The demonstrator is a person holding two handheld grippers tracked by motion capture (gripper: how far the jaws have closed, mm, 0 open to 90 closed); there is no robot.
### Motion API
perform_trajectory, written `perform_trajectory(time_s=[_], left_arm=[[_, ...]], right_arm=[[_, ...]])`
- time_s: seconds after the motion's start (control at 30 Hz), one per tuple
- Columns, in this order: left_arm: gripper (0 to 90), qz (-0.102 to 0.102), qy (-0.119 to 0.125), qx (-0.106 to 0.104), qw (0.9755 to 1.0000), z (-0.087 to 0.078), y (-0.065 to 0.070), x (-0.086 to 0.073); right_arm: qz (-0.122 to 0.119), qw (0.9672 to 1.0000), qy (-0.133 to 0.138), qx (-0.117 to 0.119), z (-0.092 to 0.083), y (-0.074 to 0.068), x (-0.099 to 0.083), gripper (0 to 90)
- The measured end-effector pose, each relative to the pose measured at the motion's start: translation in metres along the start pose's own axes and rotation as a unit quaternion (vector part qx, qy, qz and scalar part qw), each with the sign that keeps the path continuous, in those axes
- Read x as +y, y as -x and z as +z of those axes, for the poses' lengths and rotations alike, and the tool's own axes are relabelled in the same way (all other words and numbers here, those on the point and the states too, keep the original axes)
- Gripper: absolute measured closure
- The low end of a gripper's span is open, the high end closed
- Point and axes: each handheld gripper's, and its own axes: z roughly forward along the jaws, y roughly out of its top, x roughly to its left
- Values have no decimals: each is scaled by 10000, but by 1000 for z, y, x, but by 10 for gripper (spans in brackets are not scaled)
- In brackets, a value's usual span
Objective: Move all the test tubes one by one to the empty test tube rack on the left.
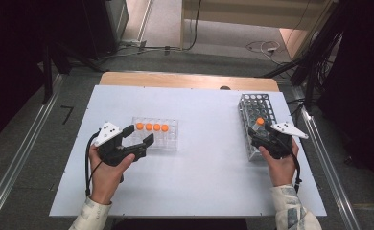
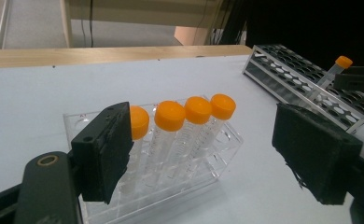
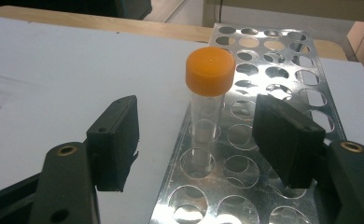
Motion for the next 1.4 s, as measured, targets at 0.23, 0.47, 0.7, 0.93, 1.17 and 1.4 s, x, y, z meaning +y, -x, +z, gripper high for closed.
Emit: perform_trajectory(time_s=[0.23,0.47,0.7,0.93,1.17,1.4], left_arm=[[200,-23,2,-18,10000,1,0,-1],[201,-16,-12,-27,10000,1,1,-1],[201,-20,-32,-29,10000,2,1,-2],[201,-13,-44,-31,10000,3,1,-2],[203,-9,-61,-42,10000,3,2,-2],[203,-10,-54,-37,10000,3,2,-2]], right_arm=[[27,10000,-29,-60,8,1,0,403],[-31,9998,-107,-187,14,0,2,520],[0,9998,-94,-186,15,3,3,588],[-46,9998,-107,-134,17,2,3,661],[-43,9999,-97,-120,17,3,3,713],[-37,9999,3,-109,13,3,7,713]])
